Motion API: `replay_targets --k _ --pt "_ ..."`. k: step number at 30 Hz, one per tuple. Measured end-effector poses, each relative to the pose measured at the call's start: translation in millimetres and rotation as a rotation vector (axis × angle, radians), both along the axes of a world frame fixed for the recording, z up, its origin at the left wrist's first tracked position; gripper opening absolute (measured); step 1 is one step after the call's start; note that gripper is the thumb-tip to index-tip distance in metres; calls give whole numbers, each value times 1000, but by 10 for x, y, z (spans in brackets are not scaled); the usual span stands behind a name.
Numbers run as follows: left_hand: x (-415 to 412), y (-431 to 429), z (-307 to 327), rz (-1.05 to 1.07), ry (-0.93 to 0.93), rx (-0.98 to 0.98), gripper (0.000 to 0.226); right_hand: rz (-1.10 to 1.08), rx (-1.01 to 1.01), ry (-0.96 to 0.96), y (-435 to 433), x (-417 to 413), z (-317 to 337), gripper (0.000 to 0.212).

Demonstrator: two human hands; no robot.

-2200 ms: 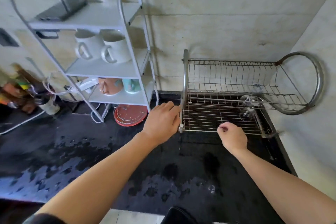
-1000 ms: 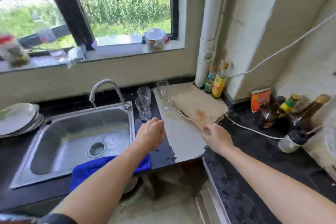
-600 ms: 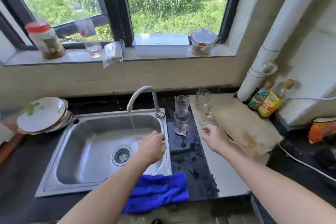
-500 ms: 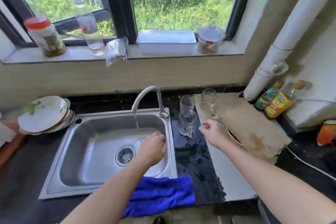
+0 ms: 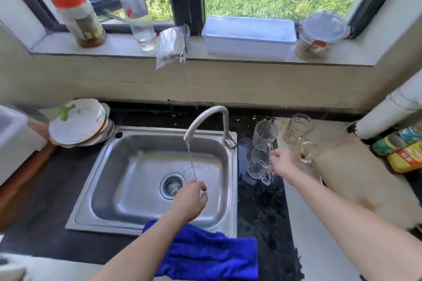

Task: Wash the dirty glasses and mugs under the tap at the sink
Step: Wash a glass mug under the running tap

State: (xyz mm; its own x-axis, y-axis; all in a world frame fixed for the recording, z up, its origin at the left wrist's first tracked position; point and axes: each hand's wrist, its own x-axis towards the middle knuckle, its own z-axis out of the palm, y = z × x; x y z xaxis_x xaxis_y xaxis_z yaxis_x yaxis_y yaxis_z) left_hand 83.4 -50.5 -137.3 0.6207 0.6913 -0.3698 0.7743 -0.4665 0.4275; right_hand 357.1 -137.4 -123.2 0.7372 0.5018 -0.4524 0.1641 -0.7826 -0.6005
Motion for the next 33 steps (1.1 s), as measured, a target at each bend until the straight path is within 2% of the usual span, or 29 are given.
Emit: replay_targets --k 5,7,9,14,19,22,24,26,30,32,33 --pt "8 87 -113 168 -37 -88 20 157 107 -14 57 -90 135 20" --pt "-16 126 -153 291 -81 -189 12 214 157 38 159 -202 198 23" --pt "-67 171 -186 473 -163 -367 12 223 191 129 293 -381 234 23" --pt "-280 347 -269 894 -392 -753 15 65 157 468 628 -966 122 17" --pt "-456 635 -422 1086 -580 -1055 27 -101 72 684 948 -1483 -68 7" --pt "-520 811 -573 1139 -712 -1245 29 -215 45 777 1127 -1708 -114 11" --pt "-556 920 -682 1180 -797 -1313 22 -290 41 827 1219 -1793 -145 12" --pt "-566 1022 -762 1186 -783 -1333 19 -311 28 854 1269 -1840 -141 10" --pt "-537 1218 -838 1075 -655 -1393 29 -106 -58 768 1300 -1803 -94 15" --pt "-537 1295 -836 1012 -590 -1463 29 24 -87 628 1310 -1721 -92 15" --pt "-543 1328 -821 975 -547 -1495 29 70 -80 553 1319 -1666 -98 24"
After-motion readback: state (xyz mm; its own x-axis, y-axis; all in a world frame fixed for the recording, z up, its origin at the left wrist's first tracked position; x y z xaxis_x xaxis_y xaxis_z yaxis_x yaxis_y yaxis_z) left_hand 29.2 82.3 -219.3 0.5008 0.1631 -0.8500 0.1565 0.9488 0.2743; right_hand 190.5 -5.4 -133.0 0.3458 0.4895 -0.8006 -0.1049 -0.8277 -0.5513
